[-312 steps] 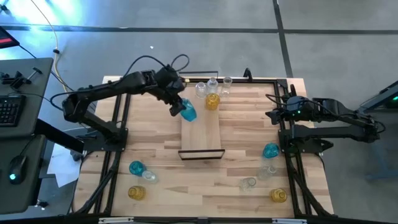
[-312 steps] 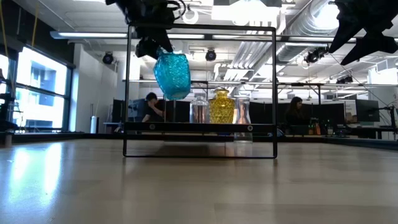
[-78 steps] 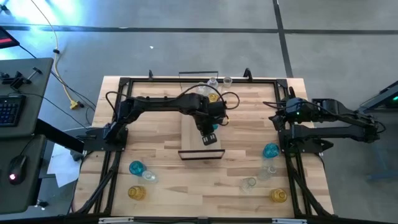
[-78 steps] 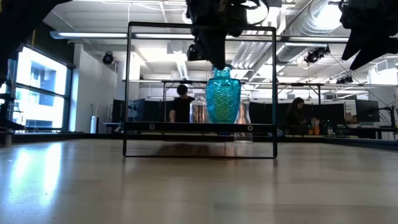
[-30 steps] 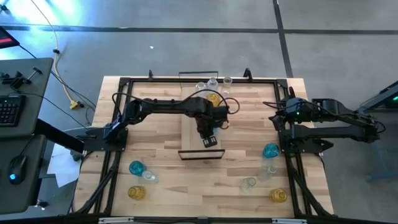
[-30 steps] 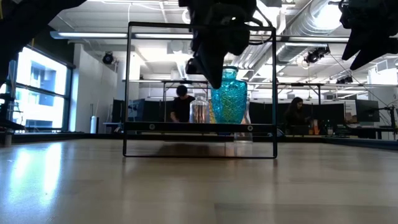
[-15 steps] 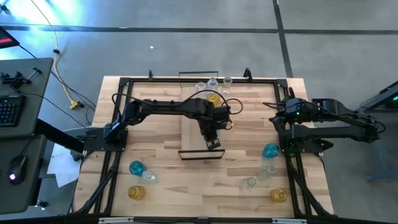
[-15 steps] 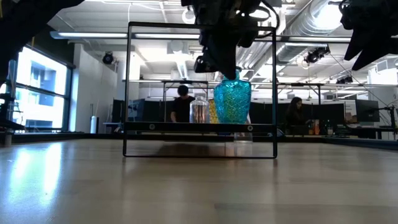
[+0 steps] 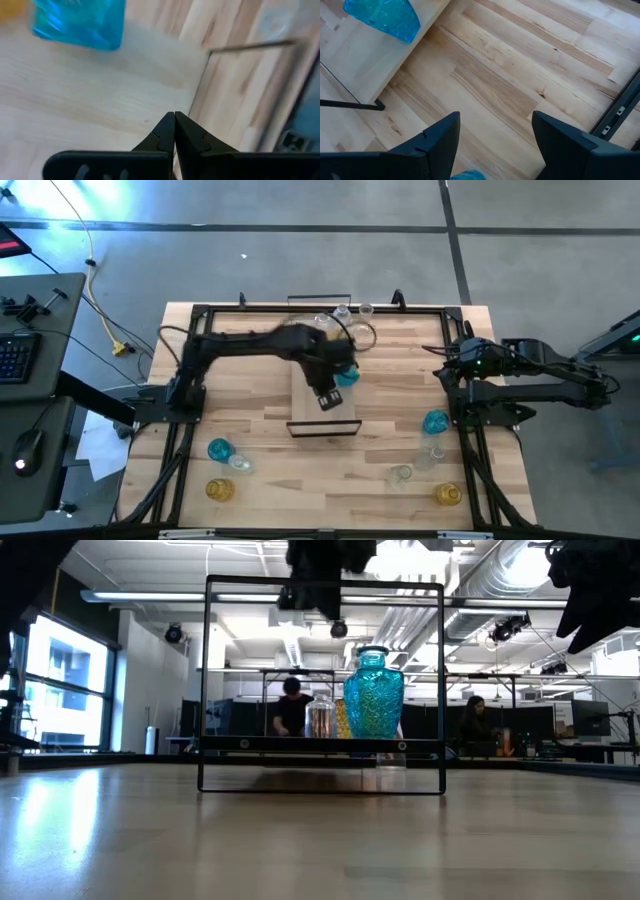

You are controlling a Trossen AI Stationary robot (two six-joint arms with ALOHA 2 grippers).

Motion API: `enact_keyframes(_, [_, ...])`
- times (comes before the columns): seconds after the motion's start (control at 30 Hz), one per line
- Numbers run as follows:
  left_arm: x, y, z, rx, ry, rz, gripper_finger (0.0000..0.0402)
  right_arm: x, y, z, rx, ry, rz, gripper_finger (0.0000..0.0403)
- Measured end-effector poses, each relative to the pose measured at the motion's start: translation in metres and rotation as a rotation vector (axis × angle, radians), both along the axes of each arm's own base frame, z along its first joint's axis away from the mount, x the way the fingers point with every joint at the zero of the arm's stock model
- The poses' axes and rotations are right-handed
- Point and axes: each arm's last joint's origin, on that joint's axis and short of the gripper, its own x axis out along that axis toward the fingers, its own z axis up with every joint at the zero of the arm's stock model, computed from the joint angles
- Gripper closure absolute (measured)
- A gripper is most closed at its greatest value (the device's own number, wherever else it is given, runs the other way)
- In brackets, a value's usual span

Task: Sort vases onto shelf
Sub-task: Put the top blue flower vase on the shelf

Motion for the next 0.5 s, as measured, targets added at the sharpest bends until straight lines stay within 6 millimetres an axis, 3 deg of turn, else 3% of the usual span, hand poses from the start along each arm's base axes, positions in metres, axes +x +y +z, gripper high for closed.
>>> enact_keyframes(0.1, [-0.009,0.001,0.035,-0.01,-0.185,0.041,0.0401,0.0,0.0,0.0,-0.007,0.002,0.003,0.016])
enact_keyframes(0.3, [-0.006,0.0,0.094,-0.017,-0.656,0.056,0.0401,0.001,-0.001,0.001,-0.011,-0.008,-0.014,0.016])
enact_keyframes(0.4, [-0.015,0.0,0.113,0.038,-0.755,0.041,0.0401,0.004,-0.001,0.003,-0.008,-0.05,-0.013,0.016])
enact_keyframes(0.5, [-0.038,0.001,0.136,0.161,-0.816,0.014,0.0401,0.01,-0.001,0.007,-0.015,-0.119,0.012,0.0162])
